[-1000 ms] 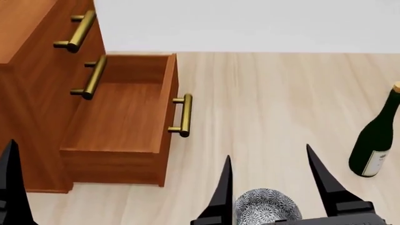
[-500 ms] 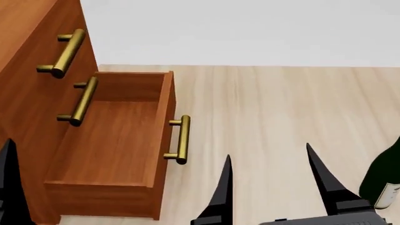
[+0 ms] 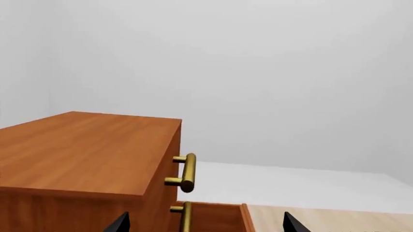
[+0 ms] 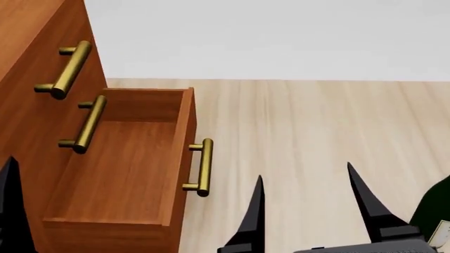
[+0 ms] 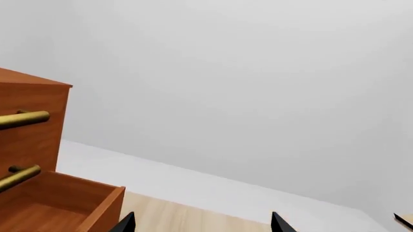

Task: Put the wine bottle in the bottom drawer of the cabinet.

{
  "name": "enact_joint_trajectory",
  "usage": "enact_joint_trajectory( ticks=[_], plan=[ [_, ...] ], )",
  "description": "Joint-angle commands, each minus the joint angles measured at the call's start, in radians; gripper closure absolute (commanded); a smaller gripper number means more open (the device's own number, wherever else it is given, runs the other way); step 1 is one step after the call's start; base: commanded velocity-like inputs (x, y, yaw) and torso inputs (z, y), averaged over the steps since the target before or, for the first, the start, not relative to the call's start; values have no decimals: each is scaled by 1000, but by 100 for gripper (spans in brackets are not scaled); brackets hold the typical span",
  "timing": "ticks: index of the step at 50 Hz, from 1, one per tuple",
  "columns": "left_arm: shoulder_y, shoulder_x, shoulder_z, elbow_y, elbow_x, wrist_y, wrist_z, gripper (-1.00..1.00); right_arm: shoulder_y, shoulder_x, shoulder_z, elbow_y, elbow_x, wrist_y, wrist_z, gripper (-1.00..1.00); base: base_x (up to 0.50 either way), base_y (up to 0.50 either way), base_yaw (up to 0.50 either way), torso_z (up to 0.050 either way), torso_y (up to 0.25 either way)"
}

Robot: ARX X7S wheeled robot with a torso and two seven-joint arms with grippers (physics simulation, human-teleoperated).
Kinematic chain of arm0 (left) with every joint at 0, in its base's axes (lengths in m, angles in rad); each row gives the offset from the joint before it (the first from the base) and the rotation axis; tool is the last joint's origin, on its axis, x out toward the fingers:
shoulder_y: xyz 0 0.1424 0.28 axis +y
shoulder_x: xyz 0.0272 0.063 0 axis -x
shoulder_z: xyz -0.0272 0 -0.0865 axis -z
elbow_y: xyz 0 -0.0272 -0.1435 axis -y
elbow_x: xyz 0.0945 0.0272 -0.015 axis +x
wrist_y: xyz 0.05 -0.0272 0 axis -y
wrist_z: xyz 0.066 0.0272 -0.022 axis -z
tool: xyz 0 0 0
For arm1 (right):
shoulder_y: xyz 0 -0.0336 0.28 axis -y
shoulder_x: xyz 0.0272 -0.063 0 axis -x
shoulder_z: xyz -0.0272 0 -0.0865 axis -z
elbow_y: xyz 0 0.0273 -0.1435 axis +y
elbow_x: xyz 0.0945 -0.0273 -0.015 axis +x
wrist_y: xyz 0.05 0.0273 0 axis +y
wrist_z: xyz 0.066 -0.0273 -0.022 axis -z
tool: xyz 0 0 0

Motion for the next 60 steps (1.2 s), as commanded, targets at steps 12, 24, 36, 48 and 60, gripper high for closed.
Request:
enact_joint_trajectory(
  ticks=[12, 24, 36, 48, 60],
  plan=[
    [-27, 1, 43, 8, 7, 2, -19, -100, -15, 77, 124, 12, 92, -21, 18, -100, 27, 0, 0, 0, 0],
    [-25, 5, 62, -7, 16, 10, -13, -100, -54, 143, 222, 53, 153, -30, 45, -100, 0, 0, 0, 0, 0],
    [-11, 0, 65, -28, 30, 34, -2, -100, -53, 161, 263, 127, 179, -50, 21, -100, 0, 0, 0, 0, 0],
    [18, -4, 74, -50, 53, 65, 18, -100, -56, 173, 302, 220, 206, -61, 1, -100, 0, 0, 0, 0, 0],
    [26, 0, 80, -55, 61, 70, 22, -100, -79, 187, 360, 295, 228, -105, -29, -100, 0, 0, 0, 0, 0]
  ],
)
